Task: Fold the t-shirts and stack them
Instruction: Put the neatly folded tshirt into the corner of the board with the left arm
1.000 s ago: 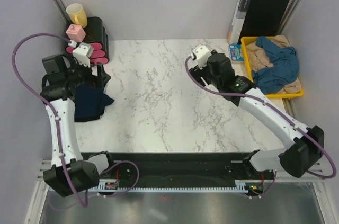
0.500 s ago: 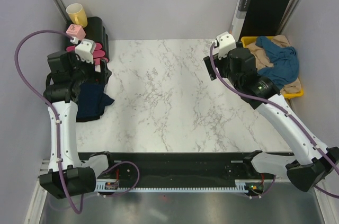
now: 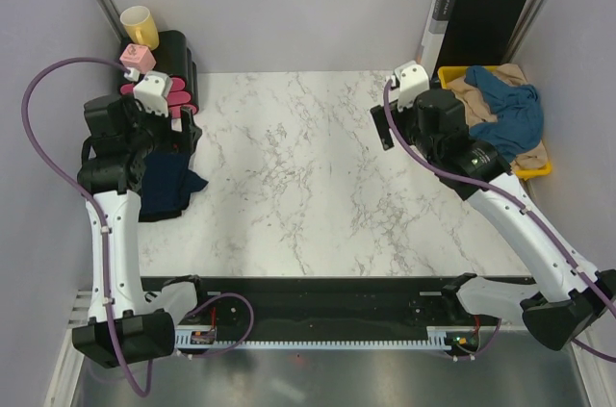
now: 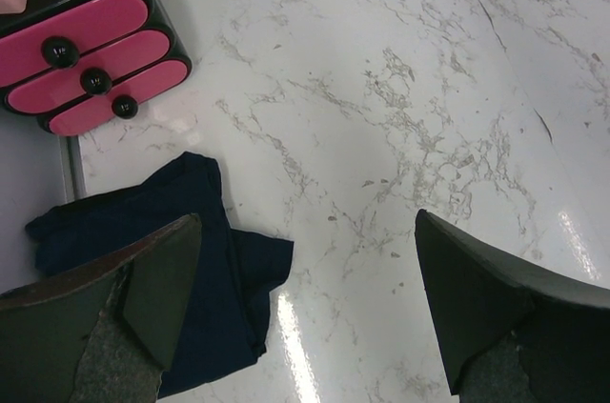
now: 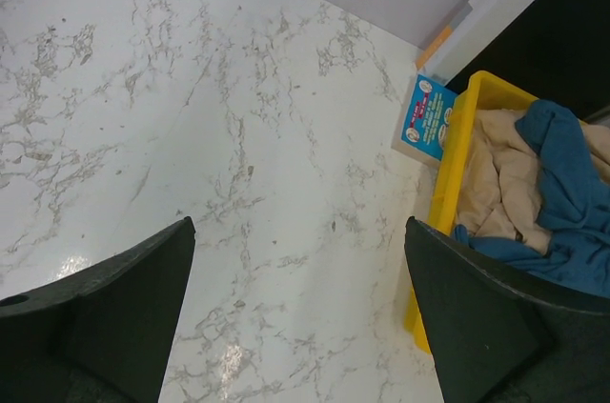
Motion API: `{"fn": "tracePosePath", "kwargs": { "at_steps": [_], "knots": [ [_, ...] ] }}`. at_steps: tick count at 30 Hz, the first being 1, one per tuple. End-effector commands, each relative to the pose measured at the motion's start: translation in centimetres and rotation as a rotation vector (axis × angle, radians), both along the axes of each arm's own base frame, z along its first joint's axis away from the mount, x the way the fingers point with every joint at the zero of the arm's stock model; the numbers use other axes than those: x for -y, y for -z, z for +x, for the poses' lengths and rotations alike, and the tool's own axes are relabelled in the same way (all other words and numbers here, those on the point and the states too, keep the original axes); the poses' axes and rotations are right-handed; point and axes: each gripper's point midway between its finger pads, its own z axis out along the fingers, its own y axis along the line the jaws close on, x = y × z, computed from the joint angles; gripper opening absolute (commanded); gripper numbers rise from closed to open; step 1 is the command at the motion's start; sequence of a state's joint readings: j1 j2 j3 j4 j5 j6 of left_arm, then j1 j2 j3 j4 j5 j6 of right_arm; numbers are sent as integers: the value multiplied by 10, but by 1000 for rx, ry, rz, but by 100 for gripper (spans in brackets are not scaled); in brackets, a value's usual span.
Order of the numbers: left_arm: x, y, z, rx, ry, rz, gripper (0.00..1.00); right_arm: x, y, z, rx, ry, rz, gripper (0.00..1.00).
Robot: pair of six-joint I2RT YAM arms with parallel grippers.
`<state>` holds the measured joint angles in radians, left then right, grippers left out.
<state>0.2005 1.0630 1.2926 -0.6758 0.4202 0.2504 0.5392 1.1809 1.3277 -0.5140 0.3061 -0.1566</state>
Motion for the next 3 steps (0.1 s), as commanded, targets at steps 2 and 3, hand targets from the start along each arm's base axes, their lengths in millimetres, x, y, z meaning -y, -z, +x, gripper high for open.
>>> {"fn": "tracePosePath", "kwargs": {
  "at_steps": [2,3],
  "knots": [
    [3,-17,0,68,0,-16,100,-4,-5,-6,6,-25,34,98],
    [3,-19,0,71,-1,-15,100,-3,-4,-6,6,-24,32,98]
  ]
}}
